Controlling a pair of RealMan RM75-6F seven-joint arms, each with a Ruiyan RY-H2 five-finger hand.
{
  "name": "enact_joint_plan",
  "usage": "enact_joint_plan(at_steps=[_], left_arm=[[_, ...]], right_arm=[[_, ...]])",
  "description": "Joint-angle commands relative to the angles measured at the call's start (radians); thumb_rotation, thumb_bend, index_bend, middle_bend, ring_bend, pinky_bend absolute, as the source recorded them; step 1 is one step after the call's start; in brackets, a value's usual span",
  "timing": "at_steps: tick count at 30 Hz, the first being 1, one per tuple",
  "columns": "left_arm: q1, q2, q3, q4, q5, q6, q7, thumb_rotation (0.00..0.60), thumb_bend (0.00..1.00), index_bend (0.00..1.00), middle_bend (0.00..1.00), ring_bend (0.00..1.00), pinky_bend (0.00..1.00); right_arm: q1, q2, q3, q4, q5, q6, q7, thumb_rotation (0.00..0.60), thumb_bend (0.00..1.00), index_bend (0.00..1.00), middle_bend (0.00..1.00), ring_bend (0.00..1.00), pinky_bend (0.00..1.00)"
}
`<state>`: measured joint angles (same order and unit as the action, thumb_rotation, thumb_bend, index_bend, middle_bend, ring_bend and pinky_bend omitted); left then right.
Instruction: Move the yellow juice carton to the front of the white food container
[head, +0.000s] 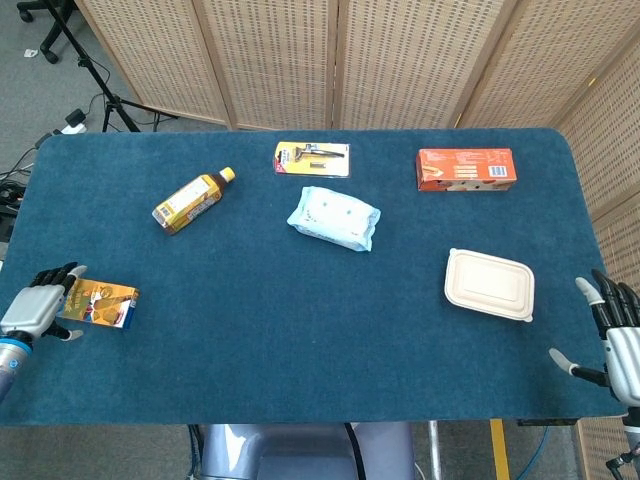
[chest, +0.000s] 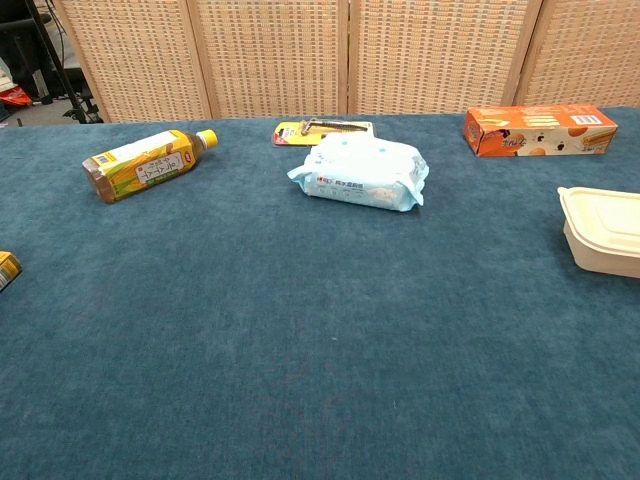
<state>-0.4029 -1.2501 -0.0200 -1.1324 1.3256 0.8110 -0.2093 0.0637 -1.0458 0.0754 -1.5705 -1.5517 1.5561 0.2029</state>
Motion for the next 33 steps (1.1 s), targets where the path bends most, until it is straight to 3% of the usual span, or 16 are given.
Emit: enact_joint_plan(at_steps=[1, 2, 4, 6, 9, 12, 17, 22, 26, 29, 33], left_arm=[[-0.023, -0.033, -0.004, 0.038, 0.009, -0.019, -0.014, 0.600, 0.00, 0.00, 0.00, 0.00, 0.01], [-0.029, -0.043, -0.004, 0.051, 0.016, -0.017, -0.014, 0.600, 0.00, 0.01, 0.00, 0.00, 0.04], [-0.036, -0.054, -0.005, 0.060, 0.022, -0.020, -0.016, 0.600, 0.00, 0.12, 0.09, 0.06, 0.17], [-0.044, -0.064, -0.006, 0.065, 0.028, -0.021, -0.016, 0.600, 0.04, 0.33, 0.30, 0.22, 0.34], [-0.046, -0.072, -0.007, 0.066, 0.030, -0.014, -0.017, 0.600, 0.14, 0.54, 0.49, 0.39, 0.45], [-0.039, -0.070, -0.011, 0.045, 0.049, 0.031, -0.035, 0.600, 0.20, 0.64, 0.57, 0.47, 0.50], [-0.032, -0.038, -0.015, -0.035, 0.120, 0.143, -0.062, 0.600, 0.21, 0.65, 0.58, 0.47, 0.51], [-0.070, -0.012, -0.049, -0.193, 0.205, 0.249, -0.011, 0.600, 0.20, 0.65, 0.58, 0.47, 0.51], [-0.144, -0.021, -0.104, -0.330, 0.204, 0.221, 0.103, 0.600, 0.19, 0.65, 0.58, 0.47, 0.51], [-0.224, -0.081, -0.160, -0.425, 0.148, 0.153, 0.263, 0.600, 0.19, 0.65, 0.58, 0.47, 0.51], [-0.303, -0.185, -0.200, -0.448, 0.049, 0.083, 0.445, 0.600, 0.17, 0.64, 0.57, 0.46, 0.51]], right_arm=[[0.001, 0.002, 0.002, 0.002, 0.004, -0.003, 0.006, 0.600, 0.00, 0.00, 0.00, 0.00, 0.00], [0.000, 0.002, 0.003, 0.002, 0.006, -0.003, 0.008, 0.600, 0.00, 0.00, 0.00, 0.00, 0.00], [0.000, 0.003, 0.004, 0.003, 0.007, -0.002, 0.011, 0.600, 0.00, 0.00, 0.00, 0.00, 0.00], [-0.001, 0.004, 0.005, 0.003, 0.010, -0.001, 0.015, 0.600, 0.00, 0.00, 0.00, 0.00, 0.00], [-0.001, 0.004, 0.006, 0.003, 0.012, -0.003, 0.021, 0.600, 0.00, 0.00, 0.00, 0.00, 0.00], [0.000, 0.005, 0.007, 0.004, 0.011, -0.003, 0.027, 0.600, 0.00, 0.00, 0.00, 0.00, 0.00], [0.000, 0.006, 0.006, 0.003, 0.010, -0.007, 0.029, 0.600, 0.00, 0.00, 0.00, 0.00, 0.00], [0.000, 0.008, 0.006, 0.002, 0.012, -0.008, 0.034, 0.600, 0.00, 0.00, 0.00, 0.00, 0.00], [0.000, 0.011, 0.006, 0.002, 0.010, -0.008, 0.040, 0.600, 0.00, 0.00, 0.00, 0.00, 0.00], [-0.001, 0.015, 0.009, 0.004, 0.014, -0.006, 0.051, 0.600, 0.00, 0.00, 0.00, 0.00, 0.00], [0.001, 0.018, 0.013, 0.010, 0.027, -0.016, 0.067, 0.600, 0.00, 0.00, 0.00, 0.00, 0.00]])
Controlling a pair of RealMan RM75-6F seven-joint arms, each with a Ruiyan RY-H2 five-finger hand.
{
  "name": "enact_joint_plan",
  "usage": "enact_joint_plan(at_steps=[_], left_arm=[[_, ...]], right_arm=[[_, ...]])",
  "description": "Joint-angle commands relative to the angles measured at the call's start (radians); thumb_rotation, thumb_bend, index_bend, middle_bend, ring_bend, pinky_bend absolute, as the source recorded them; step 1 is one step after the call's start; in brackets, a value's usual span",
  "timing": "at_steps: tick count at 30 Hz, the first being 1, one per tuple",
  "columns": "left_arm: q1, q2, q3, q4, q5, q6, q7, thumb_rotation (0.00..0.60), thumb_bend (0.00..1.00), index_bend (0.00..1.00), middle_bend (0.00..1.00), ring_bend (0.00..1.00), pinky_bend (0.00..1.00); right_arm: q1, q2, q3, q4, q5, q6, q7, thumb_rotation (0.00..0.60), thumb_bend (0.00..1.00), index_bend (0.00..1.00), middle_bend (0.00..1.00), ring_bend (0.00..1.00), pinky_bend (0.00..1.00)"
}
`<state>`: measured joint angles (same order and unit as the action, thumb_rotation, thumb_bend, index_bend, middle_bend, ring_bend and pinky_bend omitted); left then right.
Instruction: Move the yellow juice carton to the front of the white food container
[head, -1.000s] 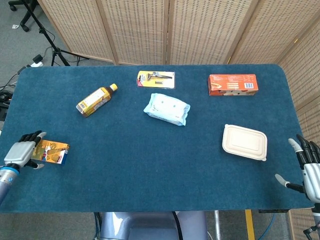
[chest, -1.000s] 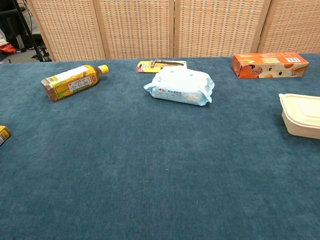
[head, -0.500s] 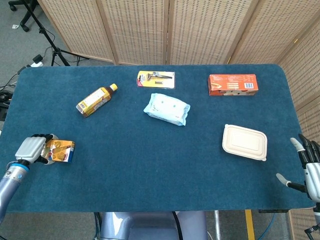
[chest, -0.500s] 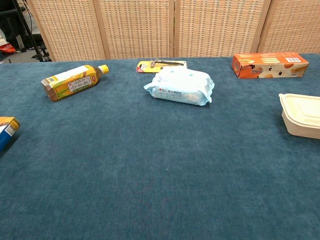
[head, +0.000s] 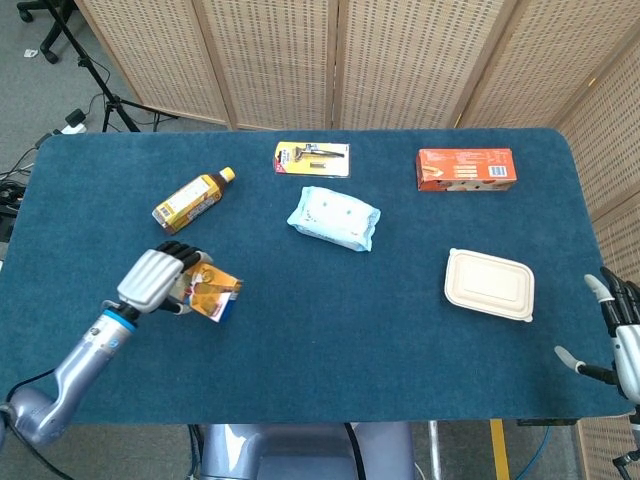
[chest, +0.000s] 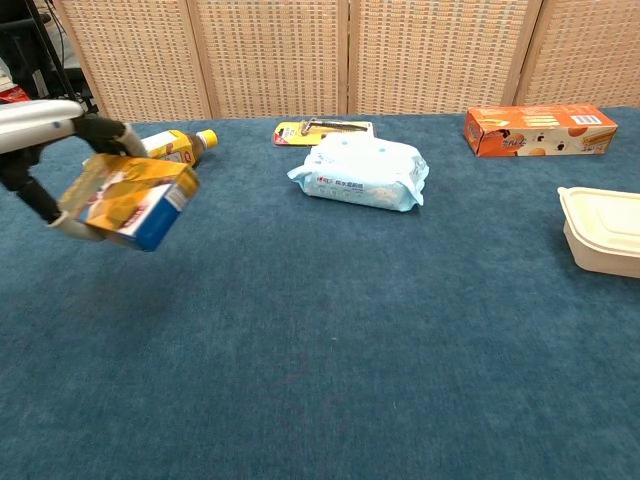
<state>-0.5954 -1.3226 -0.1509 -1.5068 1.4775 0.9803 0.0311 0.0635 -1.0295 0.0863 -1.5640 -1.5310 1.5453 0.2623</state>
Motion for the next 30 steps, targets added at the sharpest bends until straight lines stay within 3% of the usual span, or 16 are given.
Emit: enact_joint_plan(at_steps=[1, 2, 3, 5, 6, 8, 12, 21, 27, 30], left_arm=[[-0.127, -0.139, -0.075, -0.070, -0.127, -0.098, 0.243, 0.600, 0.16, 0.61, 0.52, 0.42, 0.50], [-0.147, -0.175, -0.082, -0.060, -0.167, -0.113, 0.294, 0.600, 0.11, 0.50, 0.37, 0.30, 0.46], [-0.160, -0.197, -0.085, -0.053, -0.194, -0.122, 0.327, 0.600, 0.06, 0.32, 0.20, 0.16, 0.36], [-0.187, -0.238, -0.091, -0.041, -0.278, -0.154, 0.384, 0.600, 0.00, 0.06, 0.01, 0.00, 0.14], [-0.195, -0.247, -0.096, -0.047, -0.315, -0.170, 0.388, 0.600, 0.00, 0.00, 0.00, 0.00, 0.06], [-0.203, -0.257, -0.115, -0.075, -0.352, -0.173, 0.361, 0.600, 0.00, 0.00, 0.00, 0.00, 0.03], [-0.171, -0.227, -0.115, -0.122, -0.274, -0.117, 0.276, 0.600, 0.00, 0.00, 0.00, 0.00, 0.02], [0.011, 0.002, -0.024, -0.156, -0.083, 0.105, 0.093, 0.600, 0.00, 0.00, 0.00, 0.00, 0.00], [0.158, 0.132, 0.032, -0.130, -0.079, 0.251, -0.009, 0.600, 0.00, 0.00, 0.00, 0.00, 0.00], [0.219, 0.168, 0.048, -0.125, -0.090, 0.311, -0.058, 0.600, 0.00, 0.00, 0.00, 0.00, 0.00]], right_arm=[[0.002, 0.003, 0.004, 0.006, 0.010, -0.008, 0.011, 0.600, 0.00, 0.00, 0.00, 0.00, 0.00], [0.003, 0.003, 0.005, 0.009, 0.015, -0.012, 0.016, 0.600, 0.00, 0.00, 0.00, 0.00, 0.00], [0.004, 0.004, 0.006, 0.011, 0.018, -0.015, 0.020, 0.600, 0.00, 0.00, 0.00, 0.00, 0.00], [0.006, 0.004, 0.008, 0.016, 0.024, -0.022, 0.026, 0.600, 0.00, 0.00, 0.00, 0.00, 0.00], [0.007, 0.004, 0.009, 0.018, 0.026, -0.024, 0.028, 0.600, 0.00, 0.00, 0.00, 0.00, 0.00], [0.008, 0.003, 0.010, 0.022, 0.029, -0.027, 0.029, 0.600, 0.00, 0.00, 0.00, 0.00, 0.00], [0.011, -0.001, 0.009, 0.024, 0.028, -0.034, 0.016, 0.600, 0.00, 0.00, 0.00, 0.00, 0.00], [0.015, -0.021, -0.015, 0.000, -0.037, -0.017, -0.056, 0.600, 0.00, 0.00, 0.00, 0.00, 0.00], [0.084, -0.006, -0.041, -0.051, -0.197, -0.043, -0.082, 0.600, 0.00, 0.00, 0.00, 0.00, 0.00], [0.161, 0.017, -0.049, -0.100, -0.279, -0.117, -0.048, 0.600, 0.00, 0.00, 0.00, 0.00, 0.00]])
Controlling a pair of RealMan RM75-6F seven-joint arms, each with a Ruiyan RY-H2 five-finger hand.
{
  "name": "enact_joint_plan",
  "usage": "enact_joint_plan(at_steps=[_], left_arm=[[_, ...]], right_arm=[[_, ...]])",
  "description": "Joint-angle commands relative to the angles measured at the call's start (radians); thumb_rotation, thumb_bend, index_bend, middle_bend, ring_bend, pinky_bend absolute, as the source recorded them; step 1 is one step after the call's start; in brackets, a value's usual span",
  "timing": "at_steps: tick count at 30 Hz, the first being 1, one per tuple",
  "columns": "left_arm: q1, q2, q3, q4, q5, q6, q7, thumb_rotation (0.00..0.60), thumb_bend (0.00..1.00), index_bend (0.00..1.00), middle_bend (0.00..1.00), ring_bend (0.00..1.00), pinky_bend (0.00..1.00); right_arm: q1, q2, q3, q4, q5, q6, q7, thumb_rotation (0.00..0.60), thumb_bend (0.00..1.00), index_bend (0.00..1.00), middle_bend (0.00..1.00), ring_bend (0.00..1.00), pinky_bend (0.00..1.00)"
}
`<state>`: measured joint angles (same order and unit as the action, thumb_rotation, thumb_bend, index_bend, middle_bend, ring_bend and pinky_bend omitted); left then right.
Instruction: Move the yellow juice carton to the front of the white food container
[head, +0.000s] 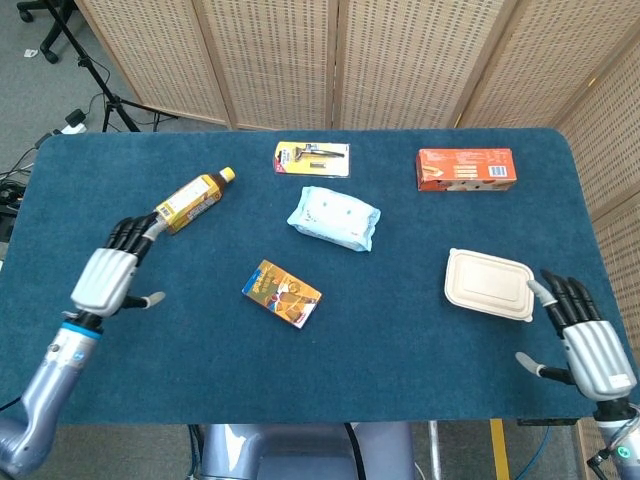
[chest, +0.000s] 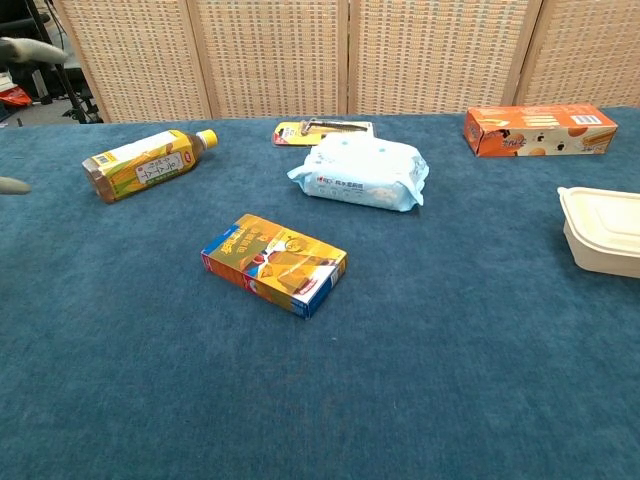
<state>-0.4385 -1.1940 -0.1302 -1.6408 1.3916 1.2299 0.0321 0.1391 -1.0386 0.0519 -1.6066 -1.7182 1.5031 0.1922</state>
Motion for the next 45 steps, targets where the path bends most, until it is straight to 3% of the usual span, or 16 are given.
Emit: enact_joint_plan(at_steps=[1, 5, 9, 17, 26, 32, 39, 45], left_arm=[[0.079, 0.048, 0.030, 0.015, -0.003, 0.085, -0.072, 0.600, 0.00, 0.00, 0.00, 0.00, 0.00], [0.163, 0.070, 0.037, 0.020, -0.014, 0.205, -0.065, 0.600, 0.00, 0.00, 0.00, 0.00, 0.00], [0.219, 0.088, 0.040, -0.019, -0.042, 0.269, -0.028, 0.600, 0.00, 0.00, 0.00, 0.00, 0.00], [0.235, 0.102, 0.030, -0.037, -0.061, 0.266, -0.018, 0.600, 0.00, 0.00, 0.00, 0.00, 0.00], [0.240, 0.112, 0.022, -0.033, -0.071, 0.248, -0.017, 0.600, 0.00, 0.00, 0.00, 0.00, 0.00], [0.245, 0.125, 0.014, -0.046, -0.075, 0.242, -0.029, 0.600, 0.00, 0.00, 0.00, 0.00, 0.00], [0.246, 0.128, 0.012, -0.053, -0.078, 0.226, -0.029, 0.600, 0.00, 0.00, 0.00, 0.00, 0.00], [0.248, 0.135, 0.001, -0.051, -0.092, 0.216, -0.047, 0.600, 0.00, 0.00, 0.00, 0.00, 0.00]], right_arm=[[0.108, 0.034, -0.016, -0.070, -0.103, -0.100, 0.037, 0.600, 0.00, 0.00, 0.00, 0.00, 0.00], [0.233, 0.037, 0.010, -0.119, -0.113, -0.255, 0.068, 0.600, 0.00, 0.00, 0.00, 0.00, 0.00], [0.353, -0.022, 0.054, -0.143, -0.088, -0.401, 0.028, 0.600, 0.00, 0.00, 0.00, 0.00, 0.00], [0.545, -0.238, 0.149, -0.143, 0.027, -0.621, -0.138, 0.600, 0.00, 0.00, 0.00, 0.00, 0.00], [0.671, -0.532, 0.222, -0.054, 0.185, -0.691, -0.377, 0.600, 0.00, 0.00, 0.00, 0.00, 0.00], [0.764, -0.717, 0.261, 0.089, 0.341, -0.739, -0.567, 0.600, 0.00, 0.00, 0.00, 0.00, 0.00], [0.833, -0.870, 0.277, 0.274, 0.491, -0.757, -0.696, 0.600, 0.00, 0.00, 0.00, 0.00, 0.00], [0.866, -0.935, 0.278, 0.389, 0.586, -0.753, -0.772, 0.600, 0.00, 0.00, 0.00, 0.00, 0.00]])
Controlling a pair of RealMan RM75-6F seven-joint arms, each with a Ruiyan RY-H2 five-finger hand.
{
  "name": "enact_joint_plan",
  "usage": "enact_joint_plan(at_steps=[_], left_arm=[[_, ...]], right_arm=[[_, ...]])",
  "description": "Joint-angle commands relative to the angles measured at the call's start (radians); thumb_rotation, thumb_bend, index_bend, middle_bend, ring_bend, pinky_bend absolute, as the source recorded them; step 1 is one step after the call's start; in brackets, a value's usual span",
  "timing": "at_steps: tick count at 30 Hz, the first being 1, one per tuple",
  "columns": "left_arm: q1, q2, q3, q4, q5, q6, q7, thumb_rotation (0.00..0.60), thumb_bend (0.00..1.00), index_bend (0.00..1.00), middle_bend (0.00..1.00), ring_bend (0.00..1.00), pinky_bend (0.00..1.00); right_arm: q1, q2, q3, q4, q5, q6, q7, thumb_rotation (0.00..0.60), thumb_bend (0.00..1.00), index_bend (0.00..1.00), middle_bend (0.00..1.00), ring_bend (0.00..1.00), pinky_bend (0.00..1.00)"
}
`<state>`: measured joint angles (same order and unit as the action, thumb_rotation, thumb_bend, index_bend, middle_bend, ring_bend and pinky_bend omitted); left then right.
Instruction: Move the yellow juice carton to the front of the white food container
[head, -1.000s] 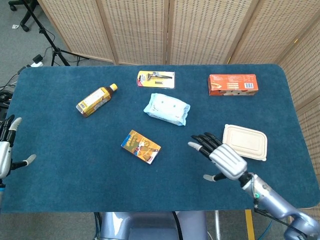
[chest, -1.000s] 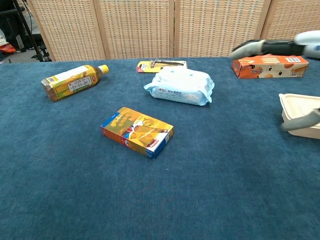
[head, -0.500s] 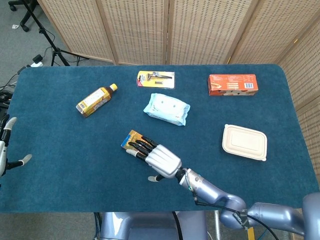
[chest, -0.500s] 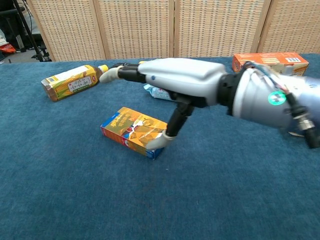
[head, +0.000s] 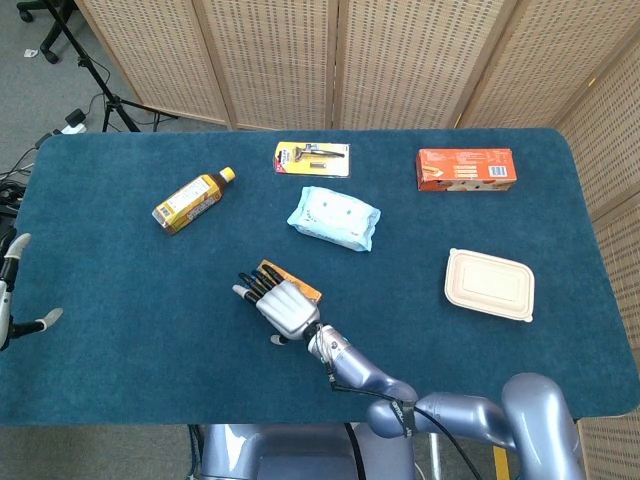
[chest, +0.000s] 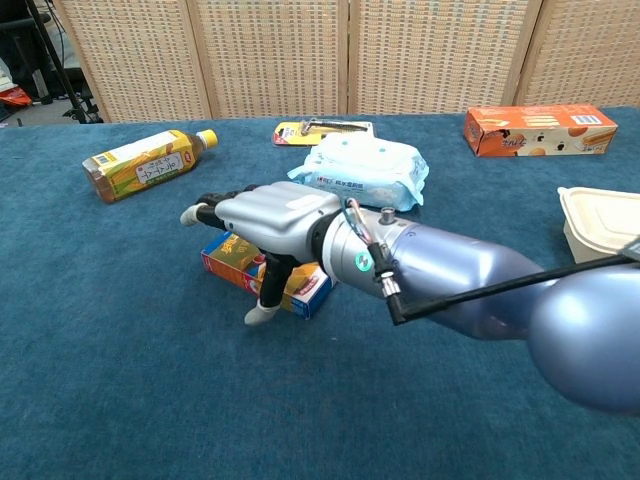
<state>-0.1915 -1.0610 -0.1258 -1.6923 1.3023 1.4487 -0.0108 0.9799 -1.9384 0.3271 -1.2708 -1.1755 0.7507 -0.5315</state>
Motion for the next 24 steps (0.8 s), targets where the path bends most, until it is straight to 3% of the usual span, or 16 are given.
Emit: enact_joint_plan(at_steps=[1, 8, 15, 19, 24], left_arm=[[0.000, 0.003, -0.004, 0.002, -0.002, -0.006, -0.008, 0.600, 0.00, 0.00, 0.00, 0.00, 0.00], [0.000, 0.005, -0.006, 0.005, 0.001, -0.016, -0.014, 0.600, 0.00, 0.00, 0.00, 0.00, 0.00], [-0.002, 0.004, -0.011, 0.007, -0.005, -0.029, -0.014, 0.600, 0.00, 0.00, 0.00, 0.00, 0.00], [-0.004, 0.005, -0.012, 0.007, -0.006, -0.036, -0.011, 0.600, 0.00, 0.00, 0.00, 0.00, 0.00], [-0.006, 0.006, -0.013, 0.005, -0.006, -0.045, -0.010, 0.600, 0.00, 0.00, 0.00, 0.00, 0.00]], right_arm=[[0.029, -0.042, 0.003, 0.071, 0.064, 0.004, -0.065, 0.600, 0.00, 0.00, 0.00, 0.00, 0.00], [0.042, -0.045, 0.032, 0.116, 0.188, 0.027, -0.134, 0.600, 0.00, 0.00, 0.00, 0.00, 0.00], [0.063, 0.003, 0.067, 0.073, 0.293, 0.017, -0.159, 0.600, 0.00, 0.00, 0.00, 0.00, 0.00], [0.085, 0.035, 0.082, 0.049, 0.391, -0.020, -0.177, 0.600, 0.00, 0.00, 0.02, 0.07, 0.09], [0.129, 0.085, 0.073, 0.035, 0.587, -0.105, -0.200, 0.600, 0.00, 0.00, 0.10, 0.15, 0.10]])
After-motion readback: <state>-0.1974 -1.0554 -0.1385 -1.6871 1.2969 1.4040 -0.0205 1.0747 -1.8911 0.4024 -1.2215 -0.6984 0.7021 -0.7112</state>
